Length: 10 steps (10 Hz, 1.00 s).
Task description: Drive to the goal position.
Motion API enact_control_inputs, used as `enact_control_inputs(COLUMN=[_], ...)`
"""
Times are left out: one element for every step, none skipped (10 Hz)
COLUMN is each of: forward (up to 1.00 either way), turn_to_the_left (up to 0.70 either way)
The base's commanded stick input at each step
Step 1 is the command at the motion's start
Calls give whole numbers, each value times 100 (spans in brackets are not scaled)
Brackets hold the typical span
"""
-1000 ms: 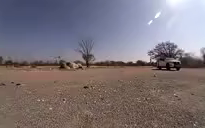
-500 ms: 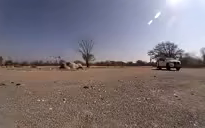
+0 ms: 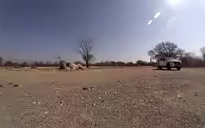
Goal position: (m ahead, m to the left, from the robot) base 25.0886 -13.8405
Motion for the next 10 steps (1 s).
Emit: enact_control_inputs(forward=[50,50,50,50,50,50,50,50,50,50], turn_to_the_left=[0,0,0,0,0,0,0,0,0,0])
